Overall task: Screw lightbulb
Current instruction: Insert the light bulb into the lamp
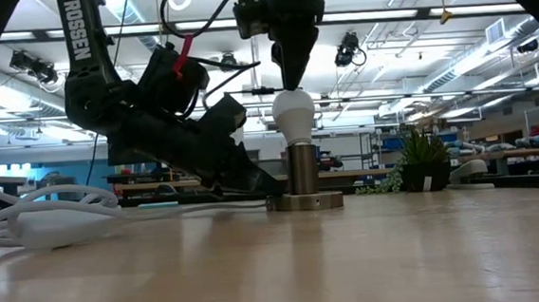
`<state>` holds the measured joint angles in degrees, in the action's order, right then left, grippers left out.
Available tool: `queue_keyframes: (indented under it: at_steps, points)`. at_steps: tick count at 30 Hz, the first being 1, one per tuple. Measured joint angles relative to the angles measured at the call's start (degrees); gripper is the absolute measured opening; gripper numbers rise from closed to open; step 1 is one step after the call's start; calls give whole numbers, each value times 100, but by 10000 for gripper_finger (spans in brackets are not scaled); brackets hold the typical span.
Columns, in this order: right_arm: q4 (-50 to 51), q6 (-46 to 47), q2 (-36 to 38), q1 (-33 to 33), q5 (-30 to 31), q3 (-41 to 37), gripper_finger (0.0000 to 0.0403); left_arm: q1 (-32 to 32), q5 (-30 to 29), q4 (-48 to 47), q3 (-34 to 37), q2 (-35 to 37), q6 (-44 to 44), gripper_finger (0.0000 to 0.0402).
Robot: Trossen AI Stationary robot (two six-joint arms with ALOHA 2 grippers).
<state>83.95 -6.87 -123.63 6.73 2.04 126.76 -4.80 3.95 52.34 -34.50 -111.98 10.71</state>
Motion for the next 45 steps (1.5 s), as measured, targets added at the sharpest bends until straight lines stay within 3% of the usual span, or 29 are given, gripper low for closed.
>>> queue_keyframes:
  at_steps: [9, 16, 23, 28, 35, 41, 45]
  points:
    - [12, 263, 0, 299, -388, 7, 309, 0, 71, 50, 7, -8, -9, 8]
    - [-42, 85, 0, 701, -1586, 7, 311, 0, 142, 55, 7, -9, -12, 8]
    - [-26, -30, 0, 891, -2149, 7, 311, 0, 142, 57, 7, -9, -20, 8]
    - [-78, -28, 0, 904, -2097, 7, 309, 0, 140, 74, 11, -9, -27, 8]
    - [-383, -84, 0, 800, -809, 9, 286, 0, 138, 74, 11, -9, -36, 7]
    - [-51, 108, 0, 760, -1521, 9, 258, 0, 135, 74, 11, -9, -38, 7]
    - [18, 172, 0, 738, -1744, 10, 271, 0, 169, 74, 11, -9, -38, 7]
